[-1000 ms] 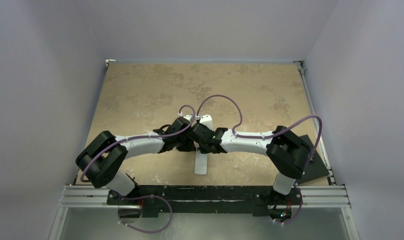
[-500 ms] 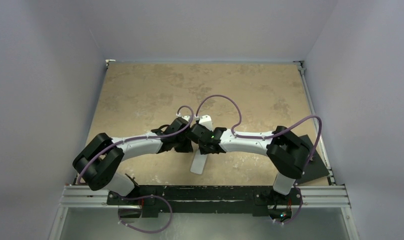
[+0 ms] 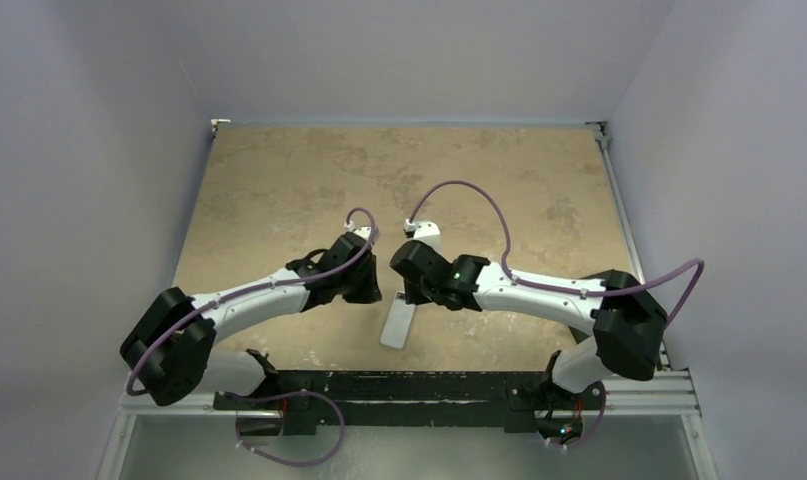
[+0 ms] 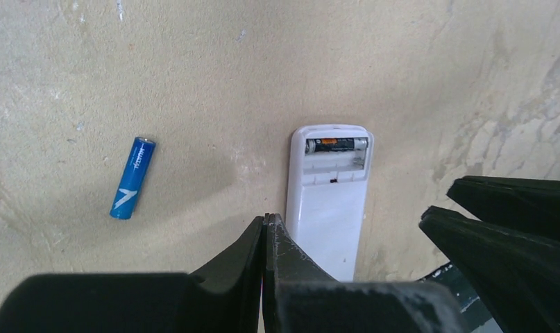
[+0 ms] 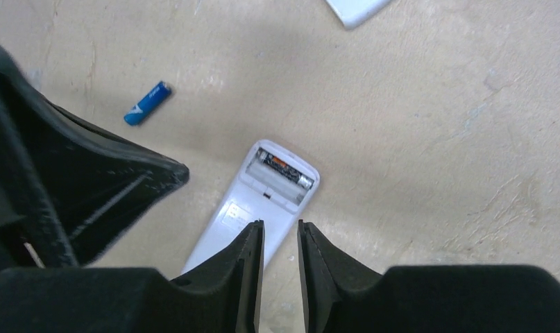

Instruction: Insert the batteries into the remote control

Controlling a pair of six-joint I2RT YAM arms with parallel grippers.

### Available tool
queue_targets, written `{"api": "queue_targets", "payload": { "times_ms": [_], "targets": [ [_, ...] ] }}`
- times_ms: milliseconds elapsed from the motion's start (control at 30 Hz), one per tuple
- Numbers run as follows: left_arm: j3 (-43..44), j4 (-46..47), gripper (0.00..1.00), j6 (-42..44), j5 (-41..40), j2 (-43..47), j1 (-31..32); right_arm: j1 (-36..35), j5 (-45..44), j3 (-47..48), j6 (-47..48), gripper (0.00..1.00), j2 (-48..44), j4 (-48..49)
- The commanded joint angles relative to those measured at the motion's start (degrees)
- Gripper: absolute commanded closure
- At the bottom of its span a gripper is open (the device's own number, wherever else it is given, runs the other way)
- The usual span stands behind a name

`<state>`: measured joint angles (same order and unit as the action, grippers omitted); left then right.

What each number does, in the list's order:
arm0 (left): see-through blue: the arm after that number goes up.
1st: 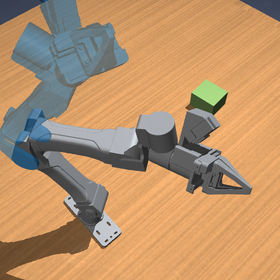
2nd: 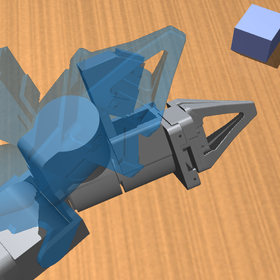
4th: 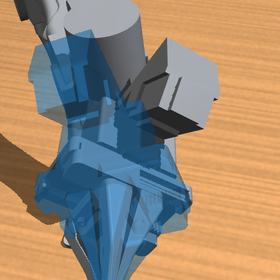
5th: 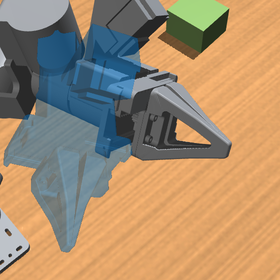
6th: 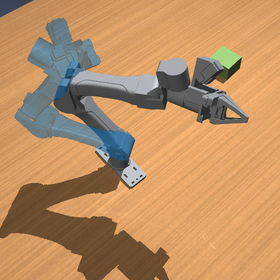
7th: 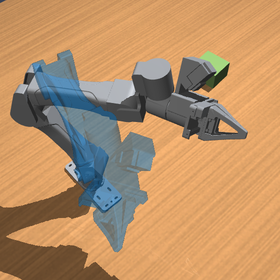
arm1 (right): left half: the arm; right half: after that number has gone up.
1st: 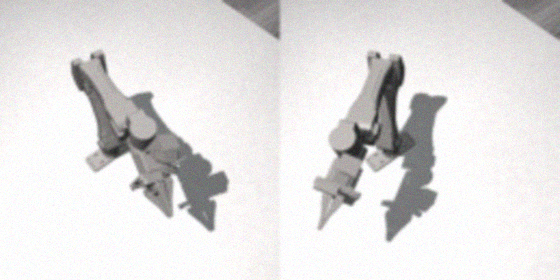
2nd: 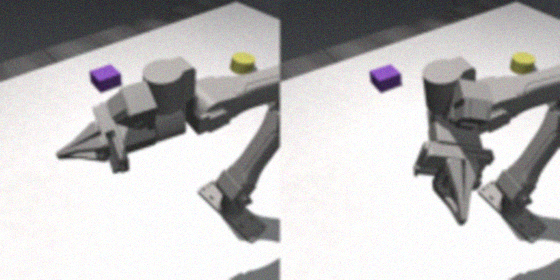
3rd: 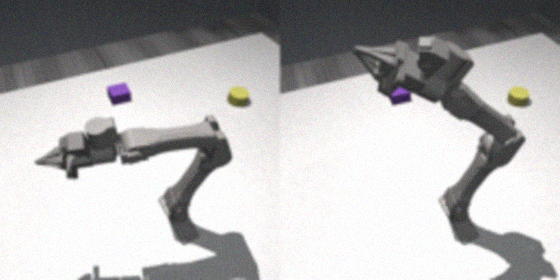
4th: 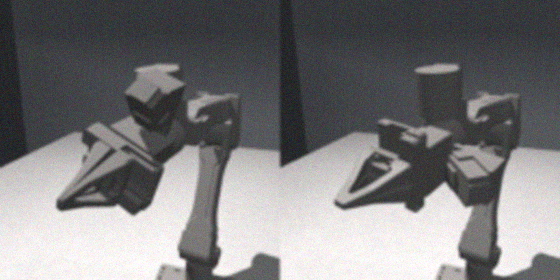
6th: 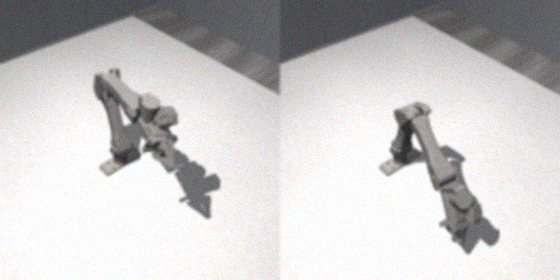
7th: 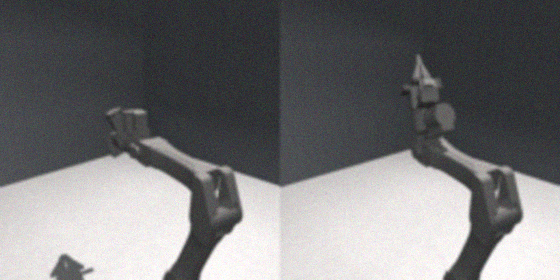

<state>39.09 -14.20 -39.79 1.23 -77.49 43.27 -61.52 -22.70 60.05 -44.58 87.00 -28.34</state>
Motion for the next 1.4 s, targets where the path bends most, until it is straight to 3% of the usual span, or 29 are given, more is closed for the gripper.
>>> {"api": "queue_targets", "payload": {
  "times_ms": [0, 100, 200, 600, 900, 1367],
  "targets": [
    [-0.5, -2.6, 1.00, 1.0, 0.2, 5.0, 0.3, -0.4, 3.9, -4.6, 0.1, 0.69, -3.8, 3.0],
    [-1.1, -4.3, 1.00, 0.6, 0.4, 8.6, 0.3, -0.7, 5.3, -7.2, 0.2, 0.71, -5.4, 3.6],
    [-1.7, -6.0, 0.93, 0.1, 0.5, 11.7, 0.3, -1.5, 6.7, -9.4, 0.4, 0.75, -6.3, 3.8],
    [-1.3, -13.9, 0.58, -1.8, -3.0, 22.3, 0.3, -7.2, 9.3, -16.2, -2.2, 0.87, -5.4, 8.9],
    [3.0, -20.4, 0.29, -1.9, -6.6, 28.1, 0.3, -9.9, 10.1, -14.2, -3.1, 0.99, -0.2, 11.8],
    [5.8, -24.7, 0.25, -2.3, -9.4, 34.4, 0.3, -10.5, 9.7, -5.5, -2.6, 1.00, 8.2, 12.5]
  ]
}}
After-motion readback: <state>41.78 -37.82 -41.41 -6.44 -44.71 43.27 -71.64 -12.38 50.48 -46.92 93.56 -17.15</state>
